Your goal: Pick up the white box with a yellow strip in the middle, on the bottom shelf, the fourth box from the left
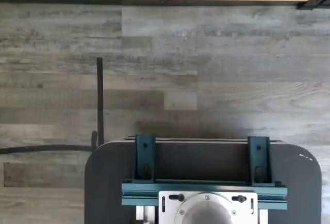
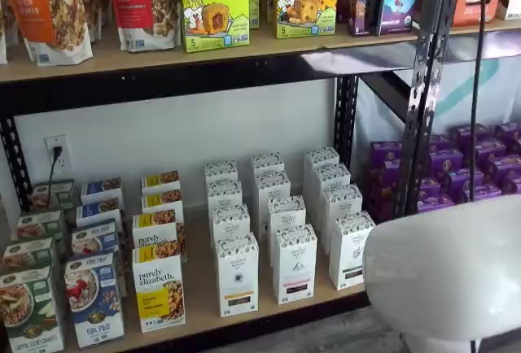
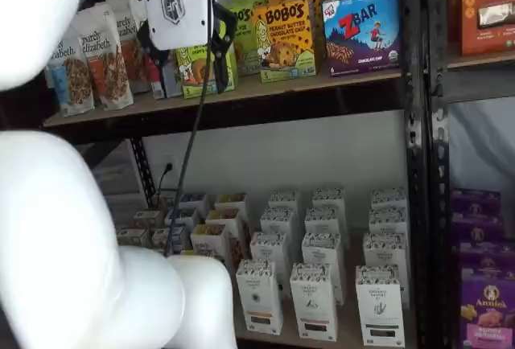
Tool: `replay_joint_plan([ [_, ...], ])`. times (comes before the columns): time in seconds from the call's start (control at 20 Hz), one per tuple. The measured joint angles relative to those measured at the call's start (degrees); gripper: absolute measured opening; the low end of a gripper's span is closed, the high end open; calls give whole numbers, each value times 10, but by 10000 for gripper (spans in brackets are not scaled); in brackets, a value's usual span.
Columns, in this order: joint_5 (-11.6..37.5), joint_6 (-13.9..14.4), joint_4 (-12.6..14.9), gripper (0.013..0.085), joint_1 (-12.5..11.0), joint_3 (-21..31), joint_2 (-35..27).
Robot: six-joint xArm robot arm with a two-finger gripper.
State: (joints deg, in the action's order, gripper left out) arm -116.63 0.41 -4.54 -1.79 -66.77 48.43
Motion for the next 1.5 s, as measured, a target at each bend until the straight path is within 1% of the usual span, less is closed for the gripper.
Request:
replay_joint_plan([
  [0.05, 2, 5, 0, 850, 5, 5, 2],
  [0.15, 11, 19, 6, 850, 23, 17, 9],
  [0.3, 29, 46, 21, 850, 57, 39, 19],
  [0.4, 38, 61, 28, 850, 75, 51, 23],
  [0.6, 70, 87, 38, 850, 105, 84, 35],
  [0.7, 82, 98, 40, 850, 115, 98, 38],
  [0.8, 88, 107, 39, 850, 123, 109, 36],
  [1.05, 95, 139, 50, 850, 159, 134, 23],
  [1.2, 125, 159, 53, 850, 179, 155, 32],
  [1.3, 141, 176, 62, 850, 198, 167, 35],
  [1.45, 159, 202, 84, 850, 227, 178, 37],
  [1.5, 165, 209, 86, 850, 233, 182, 36],
])
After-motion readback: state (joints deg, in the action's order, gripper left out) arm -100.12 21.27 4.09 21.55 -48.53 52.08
